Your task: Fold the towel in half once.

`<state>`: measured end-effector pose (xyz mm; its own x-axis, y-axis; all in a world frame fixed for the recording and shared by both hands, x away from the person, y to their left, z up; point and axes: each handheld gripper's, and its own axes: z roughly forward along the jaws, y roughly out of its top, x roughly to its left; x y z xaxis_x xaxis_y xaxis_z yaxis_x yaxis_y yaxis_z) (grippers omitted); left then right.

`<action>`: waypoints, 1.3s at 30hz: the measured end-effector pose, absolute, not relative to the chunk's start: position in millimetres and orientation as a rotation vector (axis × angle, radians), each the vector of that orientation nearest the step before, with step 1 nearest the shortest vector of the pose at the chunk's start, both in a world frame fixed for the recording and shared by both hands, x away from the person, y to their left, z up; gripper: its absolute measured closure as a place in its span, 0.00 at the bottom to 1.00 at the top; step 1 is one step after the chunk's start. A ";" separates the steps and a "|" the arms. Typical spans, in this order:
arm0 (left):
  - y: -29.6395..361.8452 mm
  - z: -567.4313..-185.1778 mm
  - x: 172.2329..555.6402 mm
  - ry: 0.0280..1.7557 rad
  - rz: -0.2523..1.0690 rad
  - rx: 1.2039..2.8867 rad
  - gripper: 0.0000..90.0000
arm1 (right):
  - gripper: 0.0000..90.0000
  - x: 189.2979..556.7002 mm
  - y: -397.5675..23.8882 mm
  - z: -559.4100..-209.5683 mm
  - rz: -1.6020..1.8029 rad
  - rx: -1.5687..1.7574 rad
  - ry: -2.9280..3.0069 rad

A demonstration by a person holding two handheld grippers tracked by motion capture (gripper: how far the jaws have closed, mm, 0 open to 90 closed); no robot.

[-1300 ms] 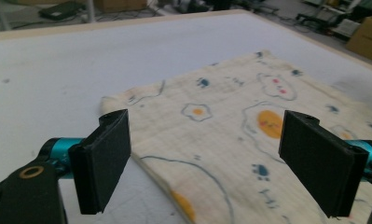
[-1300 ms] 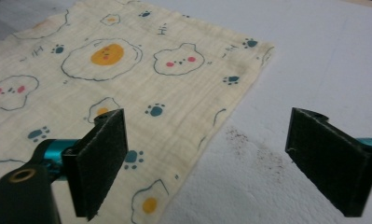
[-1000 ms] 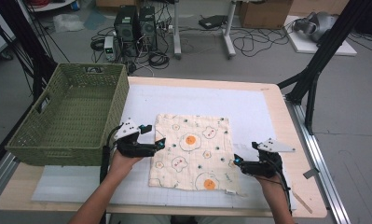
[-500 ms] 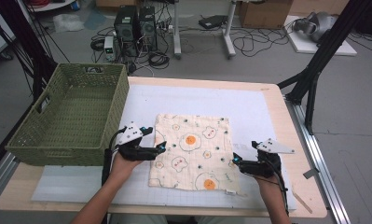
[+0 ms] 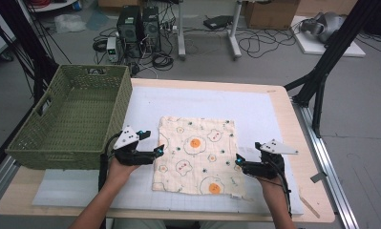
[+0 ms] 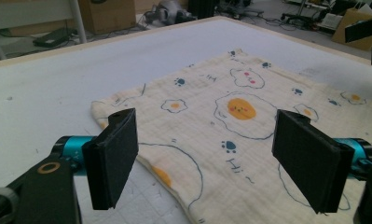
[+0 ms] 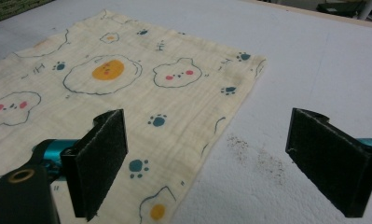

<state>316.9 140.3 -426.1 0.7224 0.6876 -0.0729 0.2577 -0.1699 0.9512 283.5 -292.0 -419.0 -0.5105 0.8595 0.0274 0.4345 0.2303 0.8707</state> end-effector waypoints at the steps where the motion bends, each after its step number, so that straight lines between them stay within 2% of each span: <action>1: 139.3 -426.0 317.2 0.753 0.451 1.740 0.25 | 0.13 283.6 -291.7 -418.8 1.218 1.184 2.045; 15: 135.1 -430.6 326.6 0.817 0.361 1.730 0.19 | 0.13 284.7 -300.0 -421.2 1.205 1.210 2.044; 18: 135.0 -429.9 330.9 0.834 0.342 1.741 0.22 | 0.13 286.9 -298.9 -422.1 1.202 1.208 2.051; 26: 133.4 -421.1 353.4 0.906 0.347 1.727 0.22 | 0.13 284.8 -301.7 -422.7 1.190 1.203 2.057; 32: 124.9 -419.8 378.1 0.971 0.371 1.744 0.26 | 0.13 284.3 -305.2 -423.3 1.185 1.214 2.054; 35: 121.7 -421.4 388.5 0.986 0.367 1.755 0.32 | 0.13 282.7 -306.6 -423.8 1.179 1.217 2.059; 39: 119.0 -422.0 401.5 1.015 0.373 1.774 0.31 | 0.13 282.5 -308.9 -424.3 1.180 1.223 2.053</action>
